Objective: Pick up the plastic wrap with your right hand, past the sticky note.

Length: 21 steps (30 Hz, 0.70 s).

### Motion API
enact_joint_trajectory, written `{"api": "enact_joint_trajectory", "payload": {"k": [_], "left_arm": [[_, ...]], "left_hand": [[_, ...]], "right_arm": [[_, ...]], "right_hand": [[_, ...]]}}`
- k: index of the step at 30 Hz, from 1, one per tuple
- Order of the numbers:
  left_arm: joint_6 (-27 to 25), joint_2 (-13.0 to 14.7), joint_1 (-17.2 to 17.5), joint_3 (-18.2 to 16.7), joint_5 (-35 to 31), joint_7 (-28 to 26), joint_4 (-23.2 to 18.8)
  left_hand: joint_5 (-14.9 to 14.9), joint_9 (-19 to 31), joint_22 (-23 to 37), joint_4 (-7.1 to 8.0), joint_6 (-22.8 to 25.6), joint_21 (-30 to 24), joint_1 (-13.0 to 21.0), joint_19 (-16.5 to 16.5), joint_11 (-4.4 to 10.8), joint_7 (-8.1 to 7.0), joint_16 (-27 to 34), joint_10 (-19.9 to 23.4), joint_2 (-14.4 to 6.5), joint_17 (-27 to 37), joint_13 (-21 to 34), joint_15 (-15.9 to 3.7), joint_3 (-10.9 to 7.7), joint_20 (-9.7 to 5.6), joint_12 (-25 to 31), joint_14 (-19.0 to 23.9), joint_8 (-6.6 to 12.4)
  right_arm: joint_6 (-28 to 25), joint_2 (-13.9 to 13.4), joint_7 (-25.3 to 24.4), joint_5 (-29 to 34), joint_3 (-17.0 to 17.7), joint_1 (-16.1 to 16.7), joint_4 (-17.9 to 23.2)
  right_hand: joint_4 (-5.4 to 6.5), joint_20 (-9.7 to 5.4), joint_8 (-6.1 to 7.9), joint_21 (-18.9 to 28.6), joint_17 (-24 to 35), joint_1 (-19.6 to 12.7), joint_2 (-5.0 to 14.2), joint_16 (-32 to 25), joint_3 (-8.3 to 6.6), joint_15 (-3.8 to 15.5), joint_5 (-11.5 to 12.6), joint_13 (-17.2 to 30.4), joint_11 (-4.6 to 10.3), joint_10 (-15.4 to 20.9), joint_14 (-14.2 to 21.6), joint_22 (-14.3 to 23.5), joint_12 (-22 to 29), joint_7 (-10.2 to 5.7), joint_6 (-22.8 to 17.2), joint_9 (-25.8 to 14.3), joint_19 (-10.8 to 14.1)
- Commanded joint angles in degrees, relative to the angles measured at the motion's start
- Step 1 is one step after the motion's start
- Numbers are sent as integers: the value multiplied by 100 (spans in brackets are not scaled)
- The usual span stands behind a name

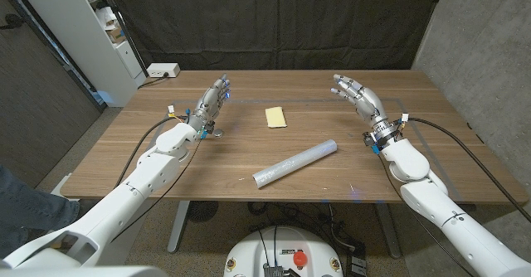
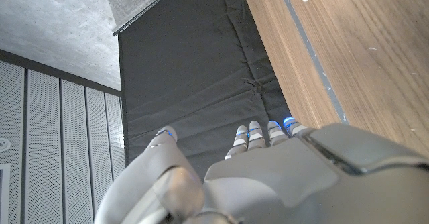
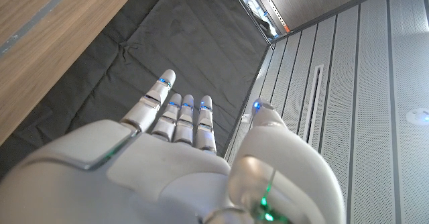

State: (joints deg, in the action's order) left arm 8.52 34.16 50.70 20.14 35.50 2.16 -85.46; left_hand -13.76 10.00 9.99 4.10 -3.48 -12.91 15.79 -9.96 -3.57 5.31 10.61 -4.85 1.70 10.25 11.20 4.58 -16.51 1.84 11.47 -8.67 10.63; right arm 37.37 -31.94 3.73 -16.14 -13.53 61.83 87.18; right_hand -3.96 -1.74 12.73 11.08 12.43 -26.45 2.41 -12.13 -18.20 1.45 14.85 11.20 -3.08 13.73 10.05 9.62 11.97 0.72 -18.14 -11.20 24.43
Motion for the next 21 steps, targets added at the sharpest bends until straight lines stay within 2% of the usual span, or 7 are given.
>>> {"api": "enact_joint_trajectory", "payload": {"k": [1, 10, 21], "left_arm": [[13, 5, -7, 15, -21, 3, 8], [-56, 84, 42, -6, -48, -56, -147], [-142, 172, 114, -22, -70, -108, -330]], "left_hand": [[19, 25, 26, -35, 45, 23, 11, -142, -13, 15, 28, 6, -75, 15, -3, -6, -7, 42, 57, 26, 26], [29, 25, 27, -44, 52, 33, 23, -141, -10, 15, 27, 5, -97, 14, -4, -5, -14, 37, 56, 28, 27], [43, 25, 27, -58, 57, 50, 38, -153, -9, 2, 26, 1, -124, 14, -6, -6, -23, 46, 55, 31, 27]], "right_arm": [[169, -118, -141, 116, -90, 60, 49], [369, -205, -327, 307, -182, 101, 53], [604, -317, -594, 564, -316, 145, 68]], "right_hand": [[-41, 15, 16, 7, -6, -96, 21, 3, -38, -5, 21, -5, 1, 45, 69, 11, 23, 3, -53, -11, 33], [-112, 23, 25, 1, -25, -206, 85, 16, -109, 0, 15, -4, 5, 58, 66, 10, 13, 45, -120, -13, 32], [-146, 28, 17, -4, -33, -240, 94, 18, -132, 0, 4, -4, 4, 70, 76, 9, 9, 18, -131, -14, 29]]}}
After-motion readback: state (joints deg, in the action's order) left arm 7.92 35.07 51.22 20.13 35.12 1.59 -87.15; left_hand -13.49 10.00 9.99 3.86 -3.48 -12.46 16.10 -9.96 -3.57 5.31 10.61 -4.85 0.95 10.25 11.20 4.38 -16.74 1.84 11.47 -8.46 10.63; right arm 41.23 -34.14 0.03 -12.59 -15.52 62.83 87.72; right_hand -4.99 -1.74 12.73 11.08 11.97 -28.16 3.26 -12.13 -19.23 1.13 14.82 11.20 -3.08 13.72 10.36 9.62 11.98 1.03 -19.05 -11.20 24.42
